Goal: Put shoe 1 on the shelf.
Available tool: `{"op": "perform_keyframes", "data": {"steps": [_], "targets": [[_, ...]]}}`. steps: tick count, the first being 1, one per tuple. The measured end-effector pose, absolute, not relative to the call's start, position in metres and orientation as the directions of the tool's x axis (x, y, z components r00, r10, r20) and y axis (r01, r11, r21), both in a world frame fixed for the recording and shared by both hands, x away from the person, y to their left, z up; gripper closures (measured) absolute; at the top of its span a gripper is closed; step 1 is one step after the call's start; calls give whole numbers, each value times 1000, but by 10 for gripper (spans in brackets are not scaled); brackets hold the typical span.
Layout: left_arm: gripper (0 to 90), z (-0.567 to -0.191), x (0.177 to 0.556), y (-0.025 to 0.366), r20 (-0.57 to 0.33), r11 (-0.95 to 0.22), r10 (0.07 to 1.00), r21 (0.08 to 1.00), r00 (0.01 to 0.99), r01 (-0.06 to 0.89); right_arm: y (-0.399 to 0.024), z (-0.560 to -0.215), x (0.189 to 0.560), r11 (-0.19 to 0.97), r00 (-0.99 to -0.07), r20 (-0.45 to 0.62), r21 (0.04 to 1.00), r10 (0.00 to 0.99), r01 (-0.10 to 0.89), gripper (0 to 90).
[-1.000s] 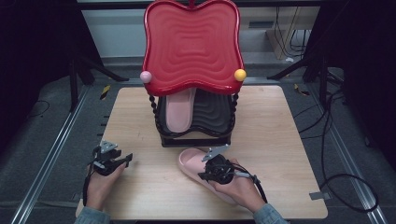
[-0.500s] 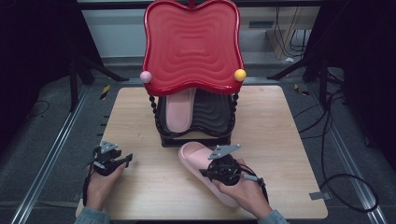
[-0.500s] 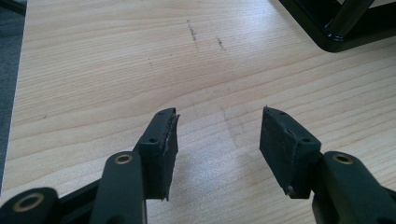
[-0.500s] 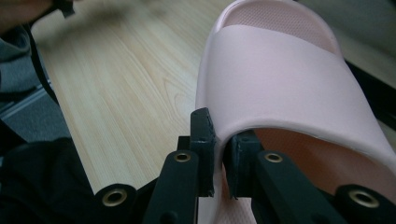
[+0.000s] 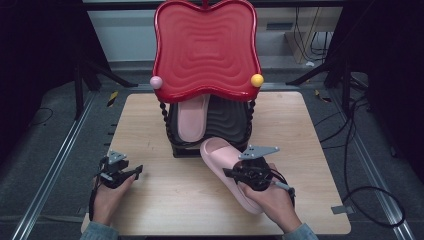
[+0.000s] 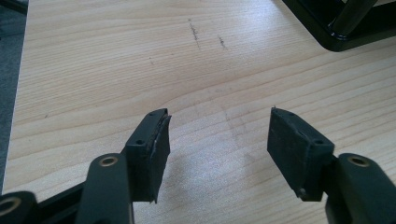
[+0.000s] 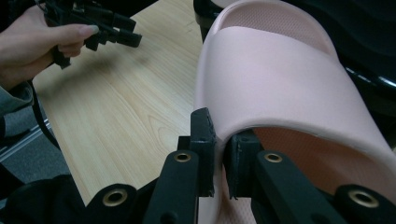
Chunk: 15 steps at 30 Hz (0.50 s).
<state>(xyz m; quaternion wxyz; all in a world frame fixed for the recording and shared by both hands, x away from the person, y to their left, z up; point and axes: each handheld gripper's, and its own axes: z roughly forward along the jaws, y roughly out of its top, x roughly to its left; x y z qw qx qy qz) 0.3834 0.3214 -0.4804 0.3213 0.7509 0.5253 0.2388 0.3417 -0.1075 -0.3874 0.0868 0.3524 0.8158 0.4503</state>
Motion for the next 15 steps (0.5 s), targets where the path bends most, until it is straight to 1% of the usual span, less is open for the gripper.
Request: {"op": "perform_keyframes", "data": {"steps": [15], "targets": [[369, -480, 383, 322, 28, -243, 944, 735, 329, 634, -109, -367, 340, 322, -729, 151, 824, 668, 466, 839]]}}
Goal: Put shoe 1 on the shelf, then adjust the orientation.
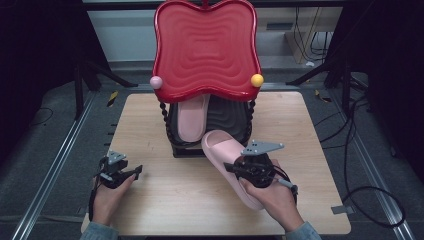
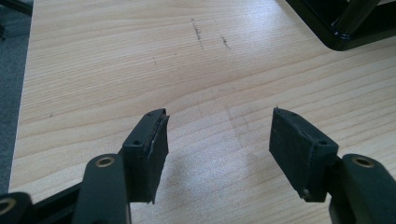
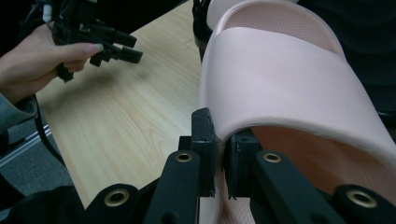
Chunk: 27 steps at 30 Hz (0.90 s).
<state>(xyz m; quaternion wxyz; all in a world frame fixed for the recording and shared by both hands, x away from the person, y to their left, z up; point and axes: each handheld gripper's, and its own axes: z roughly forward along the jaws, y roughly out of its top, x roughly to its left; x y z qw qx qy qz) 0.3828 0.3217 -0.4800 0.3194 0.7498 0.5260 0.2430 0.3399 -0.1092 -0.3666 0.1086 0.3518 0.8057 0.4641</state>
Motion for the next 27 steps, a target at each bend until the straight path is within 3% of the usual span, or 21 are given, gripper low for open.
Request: {"op": "perform_keyframes", "data": {"steps": [27], "targets": [[372, -479, 381, 323, 26, -240, 944, 739, 329, 630, -81, -351, 383, 182, -559, 125, 868, 819, 461, 839]]}}
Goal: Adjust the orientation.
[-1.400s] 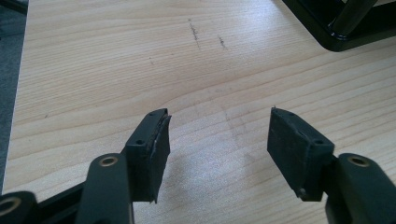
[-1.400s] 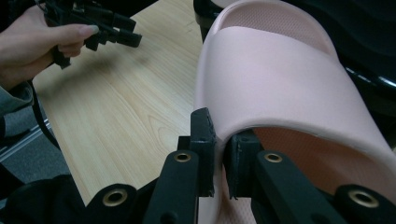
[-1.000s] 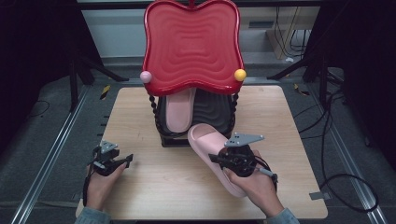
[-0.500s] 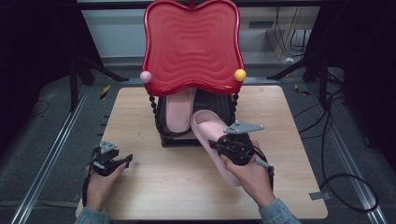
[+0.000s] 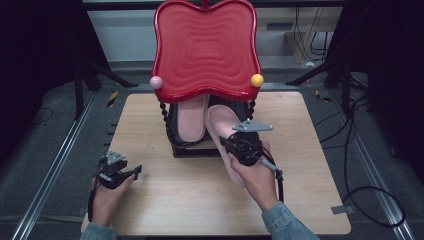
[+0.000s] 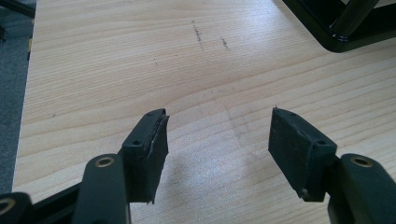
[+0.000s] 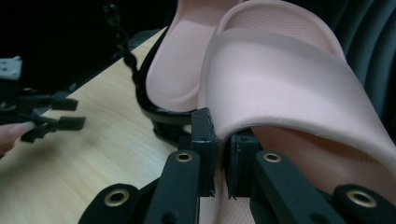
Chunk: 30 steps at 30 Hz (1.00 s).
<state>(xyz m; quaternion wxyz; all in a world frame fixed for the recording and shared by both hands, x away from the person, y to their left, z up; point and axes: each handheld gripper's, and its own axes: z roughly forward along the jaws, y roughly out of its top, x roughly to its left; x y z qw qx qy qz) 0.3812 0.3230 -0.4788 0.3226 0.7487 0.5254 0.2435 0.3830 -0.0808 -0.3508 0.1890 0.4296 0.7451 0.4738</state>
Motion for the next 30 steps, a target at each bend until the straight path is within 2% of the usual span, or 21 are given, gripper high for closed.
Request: {"op": "perform_keyframes", "data": {"steps": [12, 17, 26, 30], "targets": [[373, -480, 381, 321, 22, -241, 942, 739, 335, 629, -53, -356, 414, 92, -417, 111, 894, 902, 438, 838], [373, -480, 382, 322, 20, -241, 942, 737, 336, 632, -41, -364, 432, 35, -330, 121, 902, 936, 429, 835], [376, -480, 382, 322, 17, -238, 941, 740, 337, 629, -24, -367, 448, 8, -261, 106, 916, 960, 401, 819], [377, -480, 382, 322, 16, -239, 941, 740, 338, 629, -20, -370, 452, 7, -269, 113, 912, 956, 410, 790]]}}
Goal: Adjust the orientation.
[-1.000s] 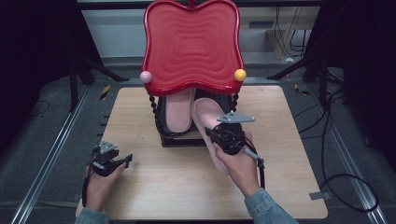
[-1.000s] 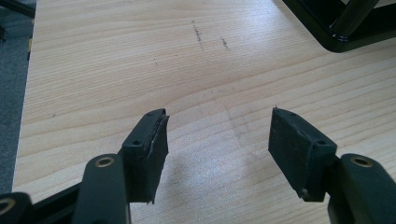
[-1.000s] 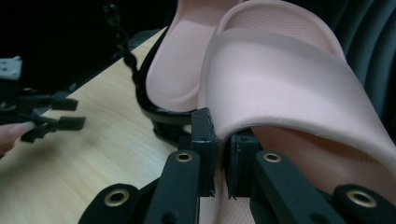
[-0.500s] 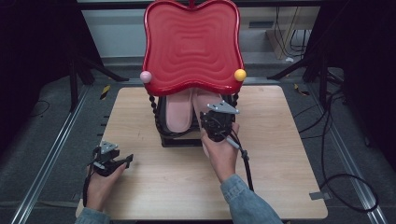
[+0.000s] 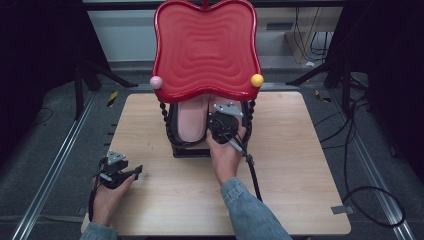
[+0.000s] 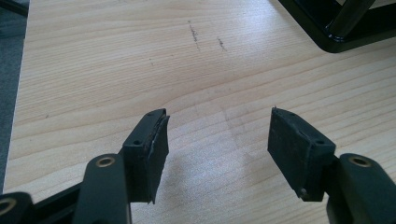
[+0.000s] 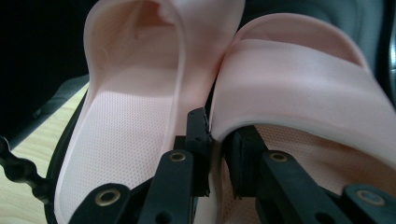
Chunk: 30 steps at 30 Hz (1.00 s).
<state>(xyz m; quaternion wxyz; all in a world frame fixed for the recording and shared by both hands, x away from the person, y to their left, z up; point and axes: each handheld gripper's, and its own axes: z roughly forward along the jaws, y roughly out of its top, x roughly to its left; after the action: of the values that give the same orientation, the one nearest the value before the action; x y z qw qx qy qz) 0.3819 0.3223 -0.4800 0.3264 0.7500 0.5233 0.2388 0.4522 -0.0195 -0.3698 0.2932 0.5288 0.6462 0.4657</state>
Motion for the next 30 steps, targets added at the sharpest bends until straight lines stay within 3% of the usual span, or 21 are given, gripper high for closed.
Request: {"op": "perform_keyframes", "data": {"steps": [9, 20, 30], "targets": [[379, -480, 382, 321, 15, -241, 939, 740, 342, 629, -17, -373, 455, 23, -301, 118, 904, 946, 427, 724], [380, -480, 382, 321, 15, -239, 940, 740, 340, 629, -15, -372, 450, 66, -354, 110, 891, 929, 450, 463], [379, -480, 382, 322, 22, -245, 940, 740, 341, 627, -22, -365, 431, 137, -413, 71, 881, 908, 452, 373]]}}
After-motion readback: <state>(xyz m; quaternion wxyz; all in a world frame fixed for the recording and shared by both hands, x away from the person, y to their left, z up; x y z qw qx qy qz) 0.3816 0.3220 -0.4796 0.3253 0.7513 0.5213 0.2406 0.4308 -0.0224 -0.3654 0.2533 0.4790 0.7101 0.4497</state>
